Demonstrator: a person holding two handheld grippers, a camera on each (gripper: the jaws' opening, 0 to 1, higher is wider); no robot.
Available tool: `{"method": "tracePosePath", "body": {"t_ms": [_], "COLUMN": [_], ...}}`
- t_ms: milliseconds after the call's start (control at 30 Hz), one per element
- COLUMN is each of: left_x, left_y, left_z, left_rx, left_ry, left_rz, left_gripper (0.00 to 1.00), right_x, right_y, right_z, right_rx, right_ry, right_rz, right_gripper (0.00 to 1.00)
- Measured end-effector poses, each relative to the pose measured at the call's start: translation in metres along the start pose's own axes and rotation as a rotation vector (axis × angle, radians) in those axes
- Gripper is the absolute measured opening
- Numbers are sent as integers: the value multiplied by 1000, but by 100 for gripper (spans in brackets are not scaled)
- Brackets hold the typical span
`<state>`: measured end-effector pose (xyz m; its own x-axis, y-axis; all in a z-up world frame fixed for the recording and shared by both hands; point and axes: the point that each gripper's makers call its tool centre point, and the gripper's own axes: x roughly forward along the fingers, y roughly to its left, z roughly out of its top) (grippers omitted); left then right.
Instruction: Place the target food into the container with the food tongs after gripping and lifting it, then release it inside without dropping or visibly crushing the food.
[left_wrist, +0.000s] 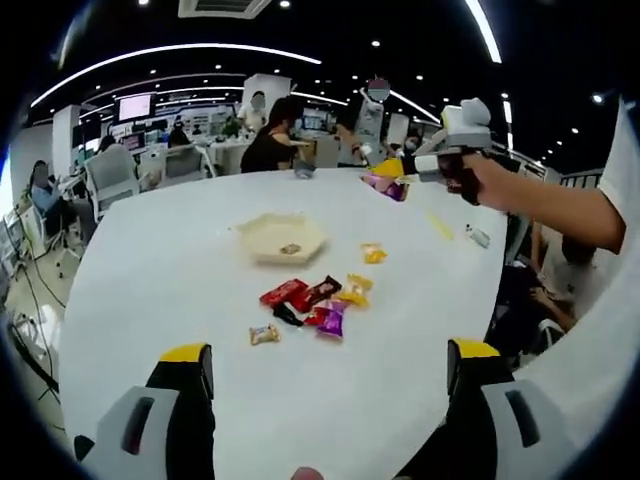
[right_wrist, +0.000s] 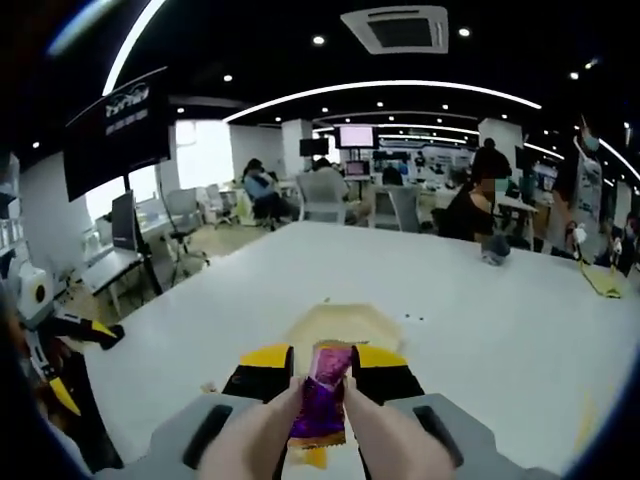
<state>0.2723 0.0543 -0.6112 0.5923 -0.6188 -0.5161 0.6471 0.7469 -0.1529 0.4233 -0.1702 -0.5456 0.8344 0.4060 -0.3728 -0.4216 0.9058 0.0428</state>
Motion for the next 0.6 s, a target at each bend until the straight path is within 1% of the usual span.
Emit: {"method": "tracePosePath", "body": {"t_ms": [33, 67, 133, 167, 267, 300, 367, 400, 467, 533, 600], "left_x": [0, 0, -1, 1, 8, 10, 12, 14, 16, 17, 17], "left_y": [3, 3, 3, 5, 12, 13, 11, 10, 11, 11, 10], "left_z": [3, 5, 15, 16, 15, 16, 19, 18, 17, 14, 15], "left_rx": [-18, -21, -37, -43, -52, -60, -68, -71, -65, -97, -104], "left_ry": [9, 5, -27, -24, -4, -1, -12, -7, -6, 1, -5], "left_rz": [23, 27, 43, 47, 92, 102, 110, 120, 145, 168, 170], "left_gripper": [97, 97, 97, 97, 97, 97, 97, 97, 97, 97, 97], "right_x": [5, 9, 20, 25, 41, 47, 51, 60, 69, 78, 82], "right_y": [0, 1, -1, -2, -6, -7, -9, -13, -17, -21, -23], "right_z": [1, 4, 8, 11, 15, 16, 16, 15, 13, 9, 10], "right_rx": [-11, -24, -36, -35, -29, -30, -38, -45, -47, -38, -41], "right_ry": [7, 4, -4, -11, -20, -21, -23, -20, -17, 3, 6], "right_rz": [17, 33, 48, 62, 99, 115, 120, 145, 155, 167, 173], "right_gripper": [22, 22, 22, 22, 22, 22, 22, 22, 22, 22, 22]}}
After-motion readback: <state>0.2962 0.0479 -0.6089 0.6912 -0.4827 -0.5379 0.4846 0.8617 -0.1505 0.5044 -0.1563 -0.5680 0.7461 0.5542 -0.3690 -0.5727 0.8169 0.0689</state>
